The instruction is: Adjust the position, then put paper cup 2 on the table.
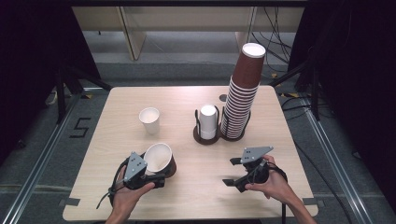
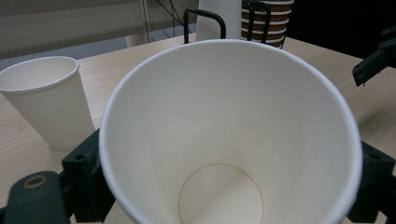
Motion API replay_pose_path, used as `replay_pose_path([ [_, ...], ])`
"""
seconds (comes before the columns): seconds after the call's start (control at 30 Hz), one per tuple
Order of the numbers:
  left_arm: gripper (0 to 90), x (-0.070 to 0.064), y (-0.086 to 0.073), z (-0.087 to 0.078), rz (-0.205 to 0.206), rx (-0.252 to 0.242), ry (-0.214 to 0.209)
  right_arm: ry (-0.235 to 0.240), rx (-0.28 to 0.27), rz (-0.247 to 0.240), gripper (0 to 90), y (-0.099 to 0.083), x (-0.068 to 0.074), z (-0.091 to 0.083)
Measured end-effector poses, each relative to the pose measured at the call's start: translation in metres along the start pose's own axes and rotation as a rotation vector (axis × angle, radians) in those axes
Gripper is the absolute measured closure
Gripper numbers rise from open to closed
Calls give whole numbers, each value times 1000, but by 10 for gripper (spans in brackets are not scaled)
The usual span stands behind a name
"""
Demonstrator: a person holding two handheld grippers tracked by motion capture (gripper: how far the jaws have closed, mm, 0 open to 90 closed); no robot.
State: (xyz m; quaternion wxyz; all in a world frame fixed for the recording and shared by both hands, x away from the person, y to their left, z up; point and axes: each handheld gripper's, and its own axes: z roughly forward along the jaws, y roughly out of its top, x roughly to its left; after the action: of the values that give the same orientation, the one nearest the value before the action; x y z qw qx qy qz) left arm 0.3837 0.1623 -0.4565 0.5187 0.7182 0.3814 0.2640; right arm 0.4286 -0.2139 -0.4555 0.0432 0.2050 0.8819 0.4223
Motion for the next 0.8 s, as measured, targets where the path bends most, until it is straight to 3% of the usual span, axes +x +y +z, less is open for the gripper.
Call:
replay_pose_path([
  [0.8, 122, 7, -2, -1, -6, 12, 42, -19, 0, 32, 171, -10, -1, -7],
])
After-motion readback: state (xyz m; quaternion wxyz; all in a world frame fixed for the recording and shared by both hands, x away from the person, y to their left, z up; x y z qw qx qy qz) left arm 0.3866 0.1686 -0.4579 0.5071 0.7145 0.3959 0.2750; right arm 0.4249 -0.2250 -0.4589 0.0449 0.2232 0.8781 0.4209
